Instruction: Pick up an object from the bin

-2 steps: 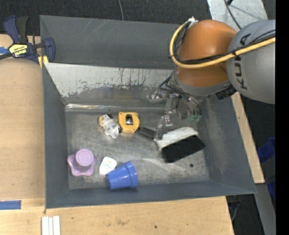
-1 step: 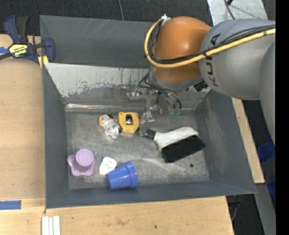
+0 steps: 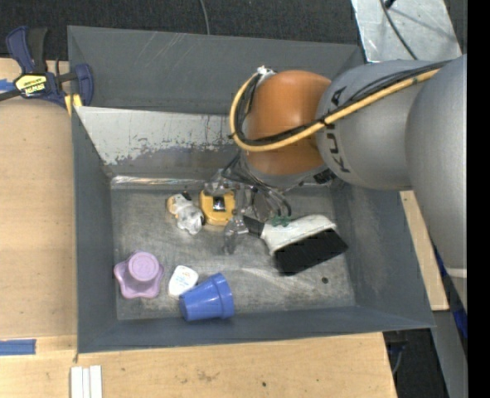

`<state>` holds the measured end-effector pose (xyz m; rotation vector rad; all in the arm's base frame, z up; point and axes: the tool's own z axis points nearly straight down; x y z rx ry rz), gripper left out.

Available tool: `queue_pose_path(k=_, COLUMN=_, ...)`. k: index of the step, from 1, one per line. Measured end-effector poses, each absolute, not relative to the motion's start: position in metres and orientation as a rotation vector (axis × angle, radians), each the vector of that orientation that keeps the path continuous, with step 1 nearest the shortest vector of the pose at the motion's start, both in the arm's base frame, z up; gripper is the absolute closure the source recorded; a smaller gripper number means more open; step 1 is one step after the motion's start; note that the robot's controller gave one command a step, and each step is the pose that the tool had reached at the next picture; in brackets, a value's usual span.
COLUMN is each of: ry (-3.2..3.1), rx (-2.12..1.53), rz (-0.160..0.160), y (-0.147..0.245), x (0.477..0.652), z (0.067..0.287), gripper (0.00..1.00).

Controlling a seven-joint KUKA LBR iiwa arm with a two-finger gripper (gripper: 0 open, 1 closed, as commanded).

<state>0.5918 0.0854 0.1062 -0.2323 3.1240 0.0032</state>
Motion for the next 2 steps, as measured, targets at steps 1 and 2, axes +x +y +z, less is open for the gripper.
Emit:
queue_pose_path(k=1, ry=3.096, rx=-0.304, rz=0.017, y=0.0768, x=0.5987, z=0.0824, gripper=0.0)
queue_pose_path(k=2, ry=3.084, rx=-0.292, rz=0.011, y=0.0786, x=0.5969, z=0.0913, gripper=1.0)
